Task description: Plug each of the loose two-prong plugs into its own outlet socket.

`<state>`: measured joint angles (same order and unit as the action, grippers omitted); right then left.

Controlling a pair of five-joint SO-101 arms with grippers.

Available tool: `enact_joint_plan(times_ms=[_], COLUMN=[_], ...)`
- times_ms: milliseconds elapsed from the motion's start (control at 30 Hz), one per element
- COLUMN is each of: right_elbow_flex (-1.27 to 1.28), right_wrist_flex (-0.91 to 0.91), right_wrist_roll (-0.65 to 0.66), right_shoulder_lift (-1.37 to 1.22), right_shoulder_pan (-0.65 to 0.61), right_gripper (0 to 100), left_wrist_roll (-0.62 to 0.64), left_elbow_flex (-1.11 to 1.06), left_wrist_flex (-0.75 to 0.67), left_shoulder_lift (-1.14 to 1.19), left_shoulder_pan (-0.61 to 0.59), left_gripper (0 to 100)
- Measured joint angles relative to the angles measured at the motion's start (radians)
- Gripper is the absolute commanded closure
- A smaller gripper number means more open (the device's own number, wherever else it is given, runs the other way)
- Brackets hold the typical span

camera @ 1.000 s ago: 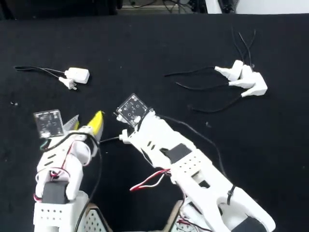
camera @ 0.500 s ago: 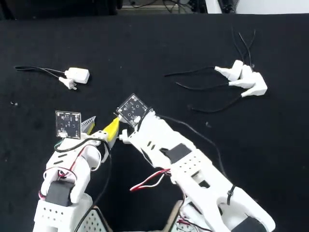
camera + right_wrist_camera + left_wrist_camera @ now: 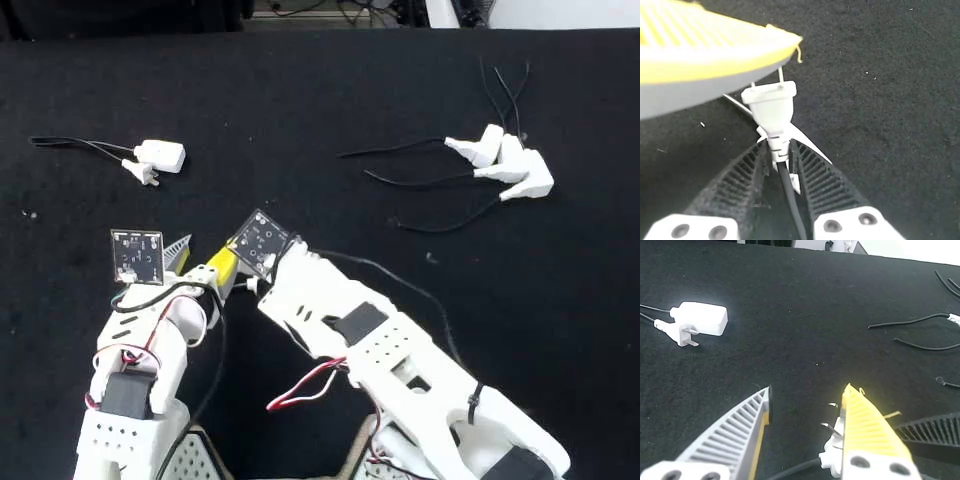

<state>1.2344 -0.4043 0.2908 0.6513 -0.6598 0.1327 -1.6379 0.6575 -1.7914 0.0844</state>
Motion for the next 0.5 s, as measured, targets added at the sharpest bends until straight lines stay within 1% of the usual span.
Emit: enact_joint_plan(times_ms=[233,367,500], right_elbow_flex=[0.0,0.0,0.0], right_wrist_flex=[-0.006,-0.077,-0.153], right_wrist_roll=[0.0,0.0,0.0], right_shoulder_lift=[0.021,0.114,0.247], right_shoulder_pan=[-0.006,-0.006,-0.006], right_gripper=[98.8,98.8,98.8], left_wrist_roll=[0.0,-0.002,-0.041], left_elbow_flex=[0.0,-0.018,-0.026], left_wrist_flex=[0.0,0.0,0.0], left_shoulder_lift=[0.0,-0.002,-0.006], left_shoulder_pan=[0.0,0.0,-0.002], left_gripper=[77,77,77])
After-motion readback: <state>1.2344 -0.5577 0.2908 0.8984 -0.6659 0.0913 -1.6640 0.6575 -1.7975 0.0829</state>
